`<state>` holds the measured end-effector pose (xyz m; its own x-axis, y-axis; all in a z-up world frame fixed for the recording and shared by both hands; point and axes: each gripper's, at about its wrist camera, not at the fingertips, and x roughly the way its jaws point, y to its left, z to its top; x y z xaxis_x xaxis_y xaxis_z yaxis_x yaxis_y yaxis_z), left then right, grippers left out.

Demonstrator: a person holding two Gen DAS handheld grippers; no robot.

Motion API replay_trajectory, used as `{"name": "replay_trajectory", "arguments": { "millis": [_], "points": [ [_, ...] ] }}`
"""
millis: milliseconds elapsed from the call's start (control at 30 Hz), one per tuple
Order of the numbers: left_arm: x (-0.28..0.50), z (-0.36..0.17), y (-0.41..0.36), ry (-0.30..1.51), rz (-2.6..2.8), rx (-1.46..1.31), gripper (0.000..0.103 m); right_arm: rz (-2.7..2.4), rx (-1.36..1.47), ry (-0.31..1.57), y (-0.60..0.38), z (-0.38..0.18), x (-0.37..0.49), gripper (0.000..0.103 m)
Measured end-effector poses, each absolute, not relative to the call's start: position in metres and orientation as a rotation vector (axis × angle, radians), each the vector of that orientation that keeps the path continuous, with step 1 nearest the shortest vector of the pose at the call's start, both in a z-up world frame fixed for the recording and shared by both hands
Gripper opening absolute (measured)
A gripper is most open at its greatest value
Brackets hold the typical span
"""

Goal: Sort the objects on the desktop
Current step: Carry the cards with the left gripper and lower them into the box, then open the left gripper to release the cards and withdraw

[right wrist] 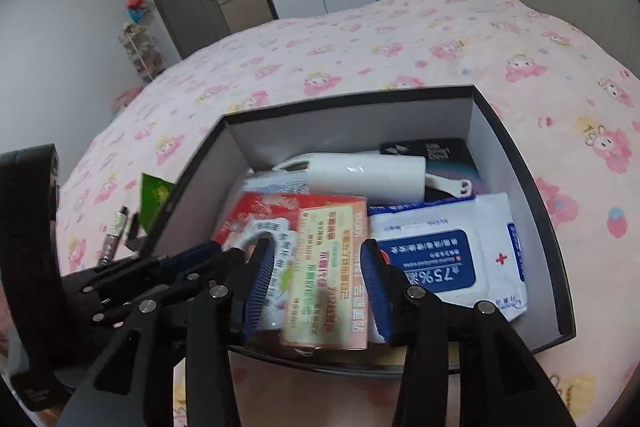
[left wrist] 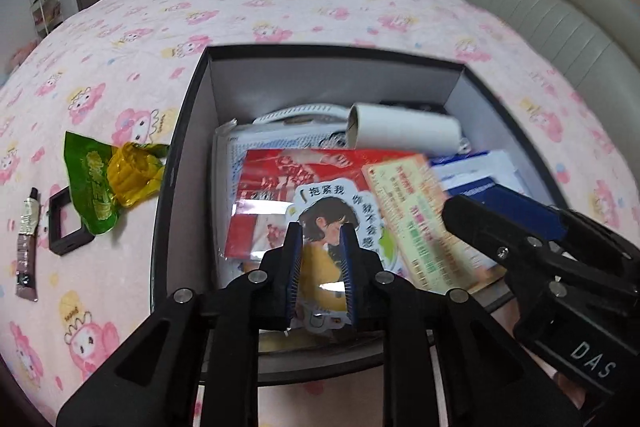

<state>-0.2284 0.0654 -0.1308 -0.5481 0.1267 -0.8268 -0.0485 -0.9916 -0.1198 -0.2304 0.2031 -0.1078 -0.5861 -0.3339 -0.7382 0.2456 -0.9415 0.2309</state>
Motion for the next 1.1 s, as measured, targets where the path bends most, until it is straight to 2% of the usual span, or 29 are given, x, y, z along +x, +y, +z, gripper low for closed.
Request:
{"name": "replay_trajectory", "arguments": {
  "millis": [100,300,400,733,900,1100],
  "points": [
    [-0.231,-0.136,0.067,-0.090,2.666,-1.513,0.018,-2.551,1.314,-0.123,0.202,-0.116,-0.235,0.042],
    [-0.231,-0.136,0.066,-0.120,2.651,-1.509,0.018,-2.622,1.271,-0.009,0.196,-0.108,-0.228,0.043],
    [-0.229,-0.133,0.065,-0.155,2.659,-1.465,0.018,-2.621,1.274,-0.001,0.196,-0.108,-0.226,0.043],
    [-0.251,-0.146,0.071,-0.074,2.627,-1.654,0.024,-2.590,1.378,0.024,0.200,-0.124,-0.236,0.046],
    [-0.239,-0.140,0.067,-0.166,2.635,-1.551,0.024,-2.600,1.370,-0.005,0.204,-0.122,-0.235,0.046],
    [-0.206,-0.113,0.069,-0.156,2.697,-1.376,0.026,-2.632,1.307,-0.020,0.205,-0.106,-0.223,0.046]
  ]
}}
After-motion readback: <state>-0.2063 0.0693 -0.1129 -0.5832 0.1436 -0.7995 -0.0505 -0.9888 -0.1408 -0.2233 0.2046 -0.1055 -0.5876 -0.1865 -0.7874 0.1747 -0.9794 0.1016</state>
